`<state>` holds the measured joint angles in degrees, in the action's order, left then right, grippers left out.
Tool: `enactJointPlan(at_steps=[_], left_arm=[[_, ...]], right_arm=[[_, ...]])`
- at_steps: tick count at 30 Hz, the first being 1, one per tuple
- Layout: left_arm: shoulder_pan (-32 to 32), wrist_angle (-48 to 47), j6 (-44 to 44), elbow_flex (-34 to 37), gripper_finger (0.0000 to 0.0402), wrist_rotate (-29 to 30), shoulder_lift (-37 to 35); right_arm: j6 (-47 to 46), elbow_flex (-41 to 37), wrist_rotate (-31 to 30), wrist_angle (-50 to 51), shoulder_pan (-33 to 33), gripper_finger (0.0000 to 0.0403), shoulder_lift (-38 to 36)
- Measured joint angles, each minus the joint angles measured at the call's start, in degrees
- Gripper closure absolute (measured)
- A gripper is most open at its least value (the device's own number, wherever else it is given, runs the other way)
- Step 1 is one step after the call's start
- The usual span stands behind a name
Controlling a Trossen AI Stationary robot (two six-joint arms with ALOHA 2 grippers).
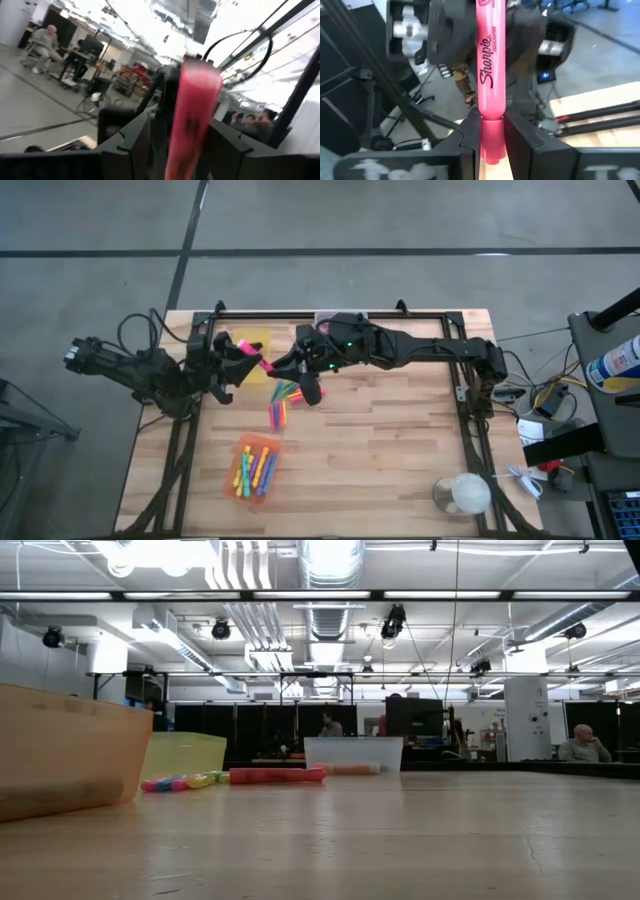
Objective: Pick & Place Markers
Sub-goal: Put the pink highlighter into the orange bin
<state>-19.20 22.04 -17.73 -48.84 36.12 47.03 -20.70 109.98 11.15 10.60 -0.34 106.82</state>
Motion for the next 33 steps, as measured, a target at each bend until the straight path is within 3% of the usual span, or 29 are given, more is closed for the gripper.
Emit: enactJointPlan(at_steps=[8, 18, 28, 33], left_arm=[[0.0, 1.4, -3.0, 0.0, 0.0249, 0.2, -0.4], [0.0, 1.4, -4.8, 0.0, 0.0341, 0.1, -0.4], [0.0, -5.7, -13.0, 0.0, 0.0334, -0.6, -3.4], [0.0, -15.5, -26.3, 0.0, 0.0334, -2.4, -6.6]], right_arm=[[0.8, -0.2, -0.5, -0.1, 0.1, 0.0346, -0.2], [0.1, 0.1, -0.6, -0.1, 0.1, 0.0341, -0.1], [0.1, 0.1, -0.5, 4.2, 0.1, 0.0238, -0.3], [9.3, 0.1, -0.4, 12.6, 0.1, 0.0192, -0.6]])
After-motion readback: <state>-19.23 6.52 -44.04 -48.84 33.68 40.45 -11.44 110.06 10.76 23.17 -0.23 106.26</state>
